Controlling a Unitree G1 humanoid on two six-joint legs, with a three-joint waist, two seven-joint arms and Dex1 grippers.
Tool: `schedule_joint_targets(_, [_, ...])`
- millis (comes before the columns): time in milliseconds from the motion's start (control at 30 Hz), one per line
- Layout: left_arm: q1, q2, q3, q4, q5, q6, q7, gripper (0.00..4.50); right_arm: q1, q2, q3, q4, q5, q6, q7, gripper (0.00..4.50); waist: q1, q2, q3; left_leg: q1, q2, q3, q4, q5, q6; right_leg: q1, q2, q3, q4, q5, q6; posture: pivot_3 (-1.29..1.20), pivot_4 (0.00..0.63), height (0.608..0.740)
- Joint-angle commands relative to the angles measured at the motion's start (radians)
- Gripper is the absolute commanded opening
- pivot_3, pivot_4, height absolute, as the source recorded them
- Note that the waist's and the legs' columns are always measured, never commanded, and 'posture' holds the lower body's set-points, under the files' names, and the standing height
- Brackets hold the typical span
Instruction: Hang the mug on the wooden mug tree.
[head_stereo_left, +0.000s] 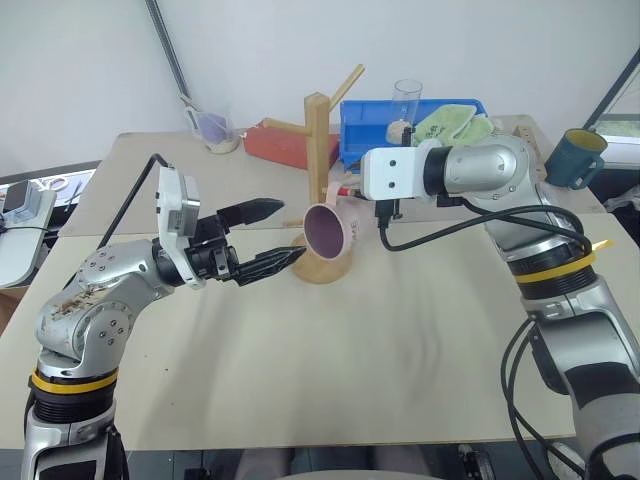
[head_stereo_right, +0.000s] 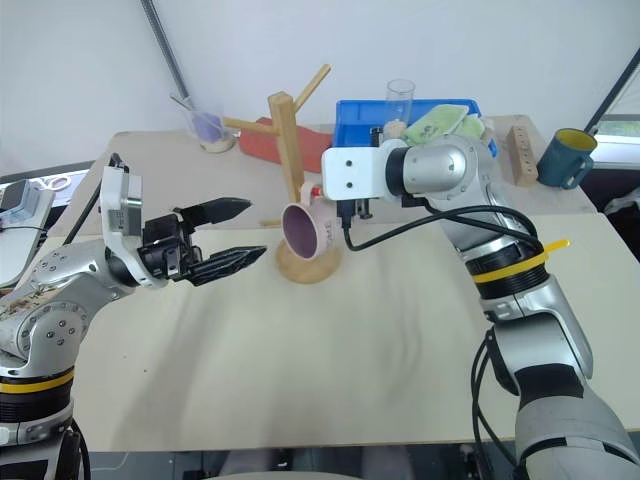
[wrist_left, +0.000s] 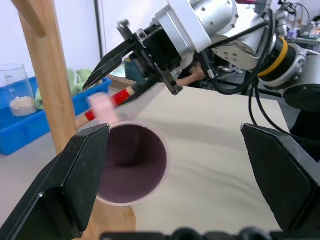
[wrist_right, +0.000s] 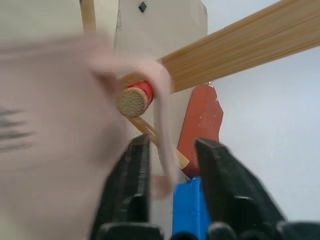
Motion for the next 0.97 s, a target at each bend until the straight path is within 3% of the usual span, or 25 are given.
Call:
schedule_joint_targets(33, [-0.032,0.002,0.022,-0.01,-0.018,0.006,0.023,4.5,-0.034,-0.011,-0.049,-0.033,0.028,0.005,0.005,3.12,0.0,0.0,0.0,0.0,0.0,0.0,0.0,0.0,0.0,0.0,0.0,0.0,0.0,0.0,0.0,0.0,0.15,0.712])
schedule_joint_targets(100, [-0.039,0.005,0.02,-0.007,-0.017,0.011,0.034,4.5,-0.031,-0.022,-0.062,-0.047,0.056,0.013,0.026,3.77,0.0,0.0,0.0,0.0,0.0,0.0,0.0,0.0,0.0,0.0,0.0,0.0,0.0,0.0,0.0,0.0,0.15,0.712])
schedule_joint_targets(333, [-0.053,0.03,0.003,-0.003,0.023,0.031,0.065,4.5,0.003,-0.138,-0.156,-0.13,0.211,0.067,0.169,3.77,0.003,-0.001,0.0,0.0,0.0,0.0,0.0,-0.001,-0.001,0.001,0.001,0.0,0.0,0.0,0.0,0.0,0.15,0.712])
schedule_joint_targets(433, [-0.042,0.091,-0.041,0.015,0.121,0.059,0.092,4.5,0.044,-0.197,-0.225,-0.19,0.303,0.144,0.211,3.77,0.003,-0.002,0.001,0.0,0.0,0.0,0.0,-0.001,-0.002,0.001,0.001,0.0,-0.001,-0.001,-0.001,0.0,0.15,0.712])
schedule_joint_targets(567, [0.048,0.144,-0.012,0.051,0.286,-0.064,0.122,4.5,0.265,-0.287,-0.391,-0.35,0.433,0.285,0.2,3.77,0.004,-0.005,0.003,0.001,0.001,0.0,-0.001,-0.001,-0.002,0.001,0.001,0.001,-0.002,-0.001,-0.002,0.0,0.15,0.712])
schedule_joint_targets(767, [0.196,0.164,0.081,0.172,0.372,-0.224,0.07,4.5,0.663,-0.264,-0.702,-0.493,0.529,0.403,0.041,3.77,0.005,-0.005,0.003,0.0,0.001,0.001,-0.001,-0.001,-0.002,-0.001,0.0,0.001,-0.002,-0.002,-0.004,0.0,0.15,0.712])
schedule_joint_targets(967, [0.211,0.176,0.113,0.226,0.36,-0.26,-0.001,4.5,0.802,-0.269,-0.784,-0.595,0.595,0.468,-0.023,3.77,0.003,-0.005,0.003,-0.003,0.0,0.002,-0.001,-0.002,-0.003,-0.007,-0.005,0.0,-0.002,-0.003,-0.005,0.0,0.15,0.712])
